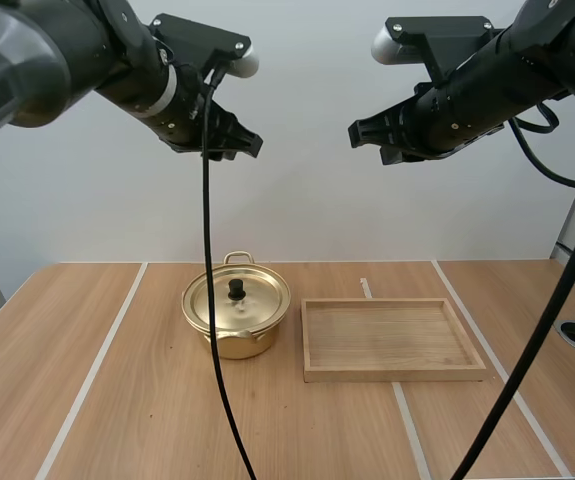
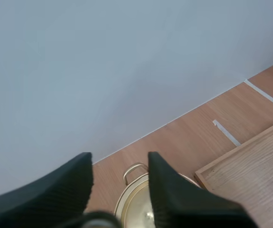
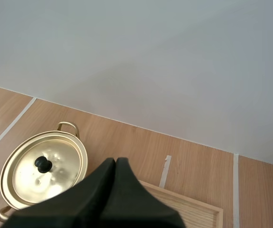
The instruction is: Open the pot, put the grape inside, and close it
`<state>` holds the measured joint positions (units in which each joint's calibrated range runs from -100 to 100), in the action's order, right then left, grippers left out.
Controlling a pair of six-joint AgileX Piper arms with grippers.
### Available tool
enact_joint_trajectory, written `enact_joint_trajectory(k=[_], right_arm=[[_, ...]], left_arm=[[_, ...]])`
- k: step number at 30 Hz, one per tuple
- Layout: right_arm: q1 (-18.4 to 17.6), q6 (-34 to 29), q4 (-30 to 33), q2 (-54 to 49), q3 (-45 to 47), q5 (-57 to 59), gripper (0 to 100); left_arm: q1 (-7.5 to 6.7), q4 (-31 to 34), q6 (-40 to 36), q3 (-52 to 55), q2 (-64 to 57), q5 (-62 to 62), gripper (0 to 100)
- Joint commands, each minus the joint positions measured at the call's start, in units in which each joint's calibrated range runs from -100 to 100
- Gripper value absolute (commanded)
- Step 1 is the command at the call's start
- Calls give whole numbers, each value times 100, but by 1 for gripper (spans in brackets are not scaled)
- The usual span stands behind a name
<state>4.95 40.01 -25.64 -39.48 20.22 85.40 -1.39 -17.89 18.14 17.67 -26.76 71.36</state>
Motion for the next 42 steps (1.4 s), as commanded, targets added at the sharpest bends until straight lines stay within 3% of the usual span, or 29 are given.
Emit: enact_joint_trajectory(k=[1,2,3,13,19,24,28,32,42], right_arm=[[22,52,-52,-75,14,29,0],[22,52,-52,-75,14,29,0],[22,52,-52,-75,14,29,0],[22,52,-251,-75,14,31,0],[22,8,-802,-75,14,100,0],[22,40,-1046,-285,81,-284,0],[22,93,-1045,-868,575,-1268,0],[13,217,-1057,-1185,1222,-1736,0],[13,343,-1094,-1429,2255,-1936,0]], left_arm=[[10,208,-126,-57,-317,15,11],[10,261,-185,-57,-408,-19,2],[10,310,-206,-57,-481,-42,0],[10,339,-218,-57,-1370,160,0],[10,118,-285,-57,-1866,682,0],[10,392,-997,261,-2280,107,0],[10,893,-1583,1093,-2852,-1329,0],[10,1276,-1932,1826,-3320,-1952,0],[10,1789,-2668,2561,-4250,-1678,0]])
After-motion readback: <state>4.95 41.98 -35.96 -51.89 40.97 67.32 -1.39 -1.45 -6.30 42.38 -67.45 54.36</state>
